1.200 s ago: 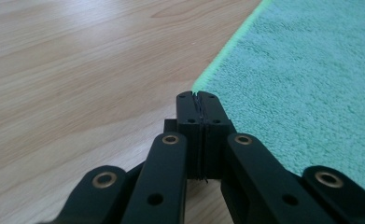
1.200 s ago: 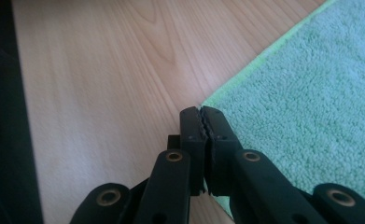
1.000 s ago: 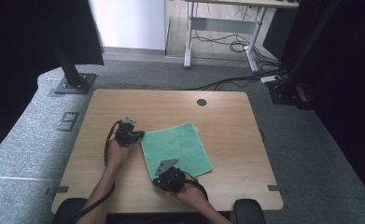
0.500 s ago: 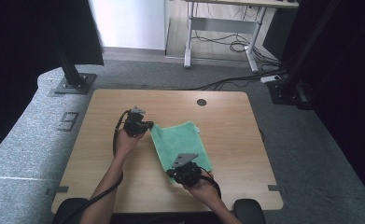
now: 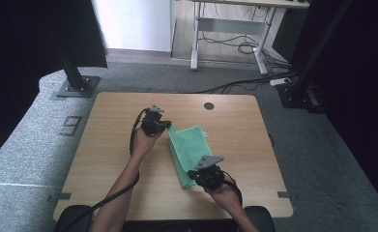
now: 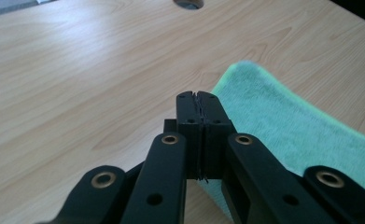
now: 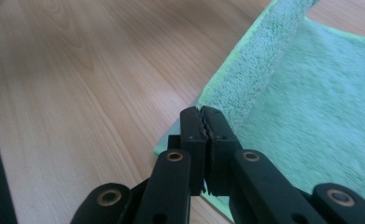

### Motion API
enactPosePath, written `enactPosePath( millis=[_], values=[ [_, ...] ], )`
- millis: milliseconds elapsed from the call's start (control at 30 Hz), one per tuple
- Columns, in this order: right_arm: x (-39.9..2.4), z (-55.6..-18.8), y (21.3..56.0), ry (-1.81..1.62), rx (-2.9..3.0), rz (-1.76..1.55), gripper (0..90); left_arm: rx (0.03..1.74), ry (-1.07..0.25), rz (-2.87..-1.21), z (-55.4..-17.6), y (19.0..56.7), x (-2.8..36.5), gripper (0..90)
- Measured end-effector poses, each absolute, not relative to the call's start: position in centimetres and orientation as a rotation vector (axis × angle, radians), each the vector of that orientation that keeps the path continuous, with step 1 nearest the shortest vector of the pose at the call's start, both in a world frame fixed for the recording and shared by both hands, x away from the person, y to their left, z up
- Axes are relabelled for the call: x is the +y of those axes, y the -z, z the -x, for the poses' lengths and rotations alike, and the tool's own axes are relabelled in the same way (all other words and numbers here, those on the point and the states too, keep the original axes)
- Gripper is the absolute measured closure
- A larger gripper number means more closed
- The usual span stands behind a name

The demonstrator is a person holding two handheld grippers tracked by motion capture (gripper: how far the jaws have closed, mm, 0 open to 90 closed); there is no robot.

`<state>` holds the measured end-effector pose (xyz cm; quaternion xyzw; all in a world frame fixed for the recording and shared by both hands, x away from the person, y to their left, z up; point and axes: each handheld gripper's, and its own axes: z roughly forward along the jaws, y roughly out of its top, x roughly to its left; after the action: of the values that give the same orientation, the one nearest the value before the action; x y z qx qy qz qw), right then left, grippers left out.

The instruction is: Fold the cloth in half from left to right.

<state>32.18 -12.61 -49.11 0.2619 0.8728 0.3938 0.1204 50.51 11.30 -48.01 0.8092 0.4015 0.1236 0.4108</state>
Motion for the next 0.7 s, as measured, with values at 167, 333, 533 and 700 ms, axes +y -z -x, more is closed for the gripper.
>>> enactPosePath(
  millis=[167, 333, 533, 700],
  values=[
    [-14.0, -32.3, 48.9, -1.147, 2.526, -0.798, 86.7, 0.986, -0.325, -2.057, -51.1, 47.7, 9.4, 88.1],
    [-15.5, -32.6, 48.5, -1.147, 2.493, -0.833, 86.7, 0.963, -0.347, -2.081, -51.7, 47.4, 7.8, 88.1],
    [-17.0, -33.0, 48.6, -1.139, 2.467, -0.877, 86.7, 0.940, -0.371, -2.124, -52.4, 47.4, 5.8, 87.9],
    [-18.0, -33.5, 49.8, -1.118, 2.468, -0.932, 86.7, 0.933, -0.369, -2.166, -53.0, 48.7, 4.1, 87.9]
  ],
)
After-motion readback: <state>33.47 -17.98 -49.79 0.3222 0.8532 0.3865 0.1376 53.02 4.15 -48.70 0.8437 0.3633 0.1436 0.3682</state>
